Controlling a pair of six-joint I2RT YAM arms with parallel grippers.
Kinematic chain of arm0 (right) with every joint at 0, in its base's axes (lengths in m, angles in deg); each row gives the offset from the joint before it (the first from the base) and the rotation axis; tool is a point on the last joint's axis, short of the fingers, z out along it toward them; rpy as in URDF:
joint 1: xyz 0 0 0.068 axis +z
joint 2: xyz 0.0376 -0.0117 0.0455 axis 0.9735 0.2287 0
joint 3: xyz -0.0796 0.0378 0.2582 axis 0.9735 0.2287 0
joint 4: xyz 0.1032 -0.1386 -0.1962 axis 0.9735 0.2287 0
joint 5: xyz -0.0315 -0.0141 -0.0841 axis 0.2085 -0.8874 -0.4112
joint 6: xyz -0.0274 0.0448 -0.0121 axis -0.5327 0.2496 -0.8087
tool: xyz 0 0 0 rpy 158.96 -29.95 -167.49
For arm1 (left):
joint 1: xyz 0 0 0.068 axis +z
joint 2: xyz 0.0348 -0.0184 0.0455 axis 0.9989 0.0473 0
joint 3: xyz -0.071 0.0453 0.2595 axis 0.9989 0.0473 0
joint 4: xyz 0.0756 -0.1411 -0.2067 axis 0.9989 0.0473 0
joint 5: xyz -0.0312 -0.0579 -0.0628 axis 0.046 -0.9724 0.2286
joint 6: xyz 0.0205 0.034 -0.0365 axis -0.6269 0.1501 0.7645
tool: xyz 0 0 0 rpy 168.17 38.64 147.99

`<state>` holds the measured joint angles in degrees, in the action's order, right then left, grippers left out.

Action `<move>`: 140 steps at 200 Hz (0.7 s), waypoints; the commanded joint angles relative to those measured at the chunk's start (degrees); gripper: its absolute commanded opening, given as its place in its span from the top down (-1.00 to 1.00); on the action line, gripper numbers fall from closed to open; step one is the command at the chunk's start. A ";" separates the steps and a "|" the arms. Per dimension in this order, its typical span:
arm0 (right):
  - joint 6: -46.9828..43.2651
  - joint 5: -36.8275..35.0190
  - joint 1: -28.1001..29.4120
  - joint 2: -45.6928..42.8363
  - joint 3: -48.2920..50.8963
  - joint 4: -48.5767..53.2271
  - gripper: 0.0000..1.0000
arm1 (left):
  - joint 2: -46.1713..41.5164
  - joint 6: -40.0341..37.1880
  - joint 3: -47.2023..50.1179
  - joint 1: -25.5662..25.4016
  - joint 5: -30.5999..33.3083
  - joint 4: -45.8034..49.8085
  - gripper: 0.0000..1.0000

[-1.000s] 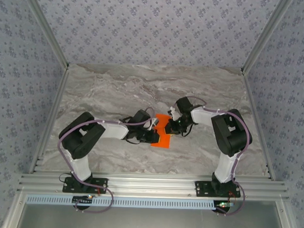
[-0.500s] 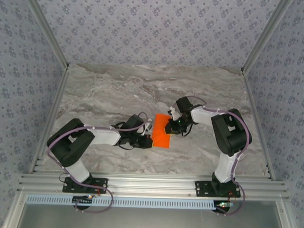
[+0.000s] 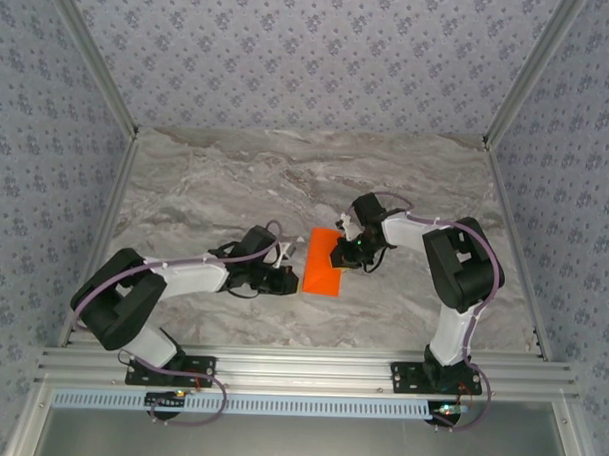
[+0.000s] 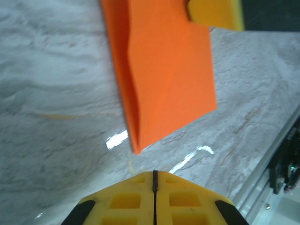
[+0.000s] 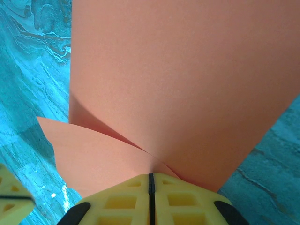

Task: Fold a paper plane with a square sheet of paper (fold left side to right side)
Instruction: Fold the triangle a second time at the center of the table.

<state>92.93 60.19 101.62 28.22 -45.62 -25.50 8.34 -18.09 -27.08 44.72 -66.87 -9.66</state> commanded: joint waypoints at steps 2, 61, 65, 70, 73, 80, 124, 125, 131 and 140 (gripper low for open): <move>-0.85 -6.61 0.21 2.53 0.30 3.36 0.84 | 3.81 -0.52 -5.57 -1.28 -2.76 -1.59 0.85; -1.03 -5.26 0.62 0.76 0.47 2.76 0.84 | 13.37 -1.28 -12.33 -2.88 3.52 2.98 0.83; -1.07 -5.14 0.59 0.46 0.45 2.69 0.84 | 13.71 -1.25 -12.32 -2.87 4.00 3.34 0.83; -1.08 -4.99 0.60 0.06 0.43 2.74 0.84 | 14.02 -1.25 -12.29 -2.90 4.39 3.57 0.84; -1.03 -4.99 0.61 -0.13 0.42 2.70 0.84 | 14.28 -1.32 -12.33 -2.92 4.49 3.72 0.84; -1.03 -4.65 0.69 -0.87 0.34 2.67 0.84 | 14.60 -1.20 -12.16 -2.87 4.75 3.91 0.84; -0.37 -3.90 2.43 -6.88 1.31 3.28 0.84 | 15.81 -0.98 -11.10 -3.84 6.27 4.49 0.87; -0.35 -3.84 2.46 -6.96 1.40 3.28 0.84 | 15.81 -0.94 -10.97 -3.84 6.29 4.49 0.88; -0.12 -3.67 2.93 -7.77 1.87 3.31 0.84 | 15.71 -0.84 -10.75 -3.92 6.46 4.40 0.88; 0.34 -3.06 3.68 -8.51 2.69 2.83 0.84 | 15.57 -0.65 -10.41 -3.98 6.65 4.14 0.88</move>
<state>92.95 57.18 103.37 23.81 -44.77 -24.28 22.33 -18.37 -38.17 41.49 -63.24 -8.18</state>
